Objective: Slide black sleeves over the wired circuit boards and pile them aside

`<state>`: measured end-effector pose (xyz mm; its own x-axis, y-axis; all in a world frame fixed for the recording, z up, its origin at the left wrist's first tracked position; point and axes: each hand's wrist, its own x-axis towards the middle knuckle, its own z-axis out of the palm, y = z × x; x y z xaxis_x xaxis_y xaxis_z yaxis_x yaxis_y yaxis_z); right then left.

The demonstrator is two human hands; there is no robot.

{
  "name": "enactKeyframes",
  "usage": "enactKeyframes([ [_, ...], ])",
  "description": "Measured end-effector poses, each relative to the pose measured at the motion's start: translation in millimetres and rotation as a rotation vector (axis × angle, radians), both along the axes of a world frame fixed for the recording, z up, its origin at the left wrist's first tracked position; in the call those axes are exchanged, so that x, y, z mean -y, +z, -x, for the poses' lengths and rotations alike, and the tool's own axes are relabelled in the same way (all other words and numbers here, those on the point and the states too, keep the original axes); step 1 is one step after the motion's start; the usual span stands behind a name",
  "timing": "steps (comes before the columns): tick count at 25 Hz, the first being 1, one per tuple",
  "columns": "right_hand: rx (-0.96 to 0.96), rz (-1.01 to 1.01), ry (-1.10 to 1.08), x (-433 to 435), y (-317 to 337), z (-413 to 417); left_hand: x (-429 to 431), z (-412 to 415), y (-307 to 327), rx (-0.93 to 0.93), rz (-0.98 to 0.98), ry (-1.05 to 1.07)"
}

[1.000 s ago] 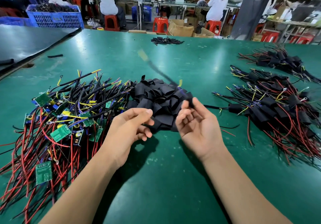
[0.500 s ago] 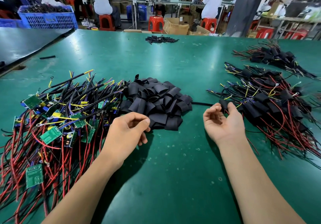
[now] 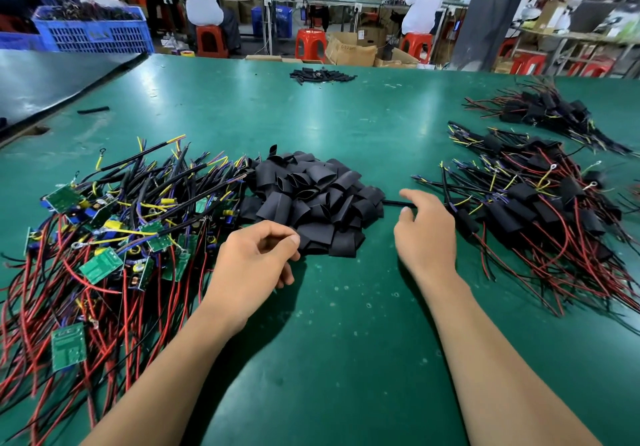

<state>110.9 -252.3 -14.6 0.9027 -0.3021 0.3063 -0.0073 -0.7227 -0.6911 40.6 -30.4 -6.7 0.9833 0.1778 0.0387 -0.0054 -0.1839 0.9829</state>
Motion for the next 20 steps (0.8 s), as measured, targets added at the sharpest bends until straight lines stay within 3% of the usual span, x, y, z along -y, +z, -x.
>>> enactKeyframes([
  [3,-0.177,0.291,-0.095,11.8,1.7,-11.7,-0.9,-1.5,-0.9,0.008,-0.013,-0.01],
  [5,-0.21,0.373,-0.179,25.7,6.3,-18.4,-1.6,-1.9,-0.9,0.01,-0.033,-0.018],
  [11,-0.147,0.391,-0.2,51.6,0.9,-22.8,-0.6,-2.6,-1.0,0.008,-0.057,-0.02],
  [15,-0.026,0.271,-0.187,54.6,3.2,-28.2,0.2,-1.6,-1.0,0.011,-0.069,-0.017],
  [18,0.082,0.202,-0.005,55.9,2.6,-27.1,-0.1,-1.5,-1.1,0.009,-0.069,-0.016],
  [20,0.06,0.26,0.164,56.3,0.7,-25.1,0.2,-1.6,-0.9,0.008,-0.066,-0.016],
])
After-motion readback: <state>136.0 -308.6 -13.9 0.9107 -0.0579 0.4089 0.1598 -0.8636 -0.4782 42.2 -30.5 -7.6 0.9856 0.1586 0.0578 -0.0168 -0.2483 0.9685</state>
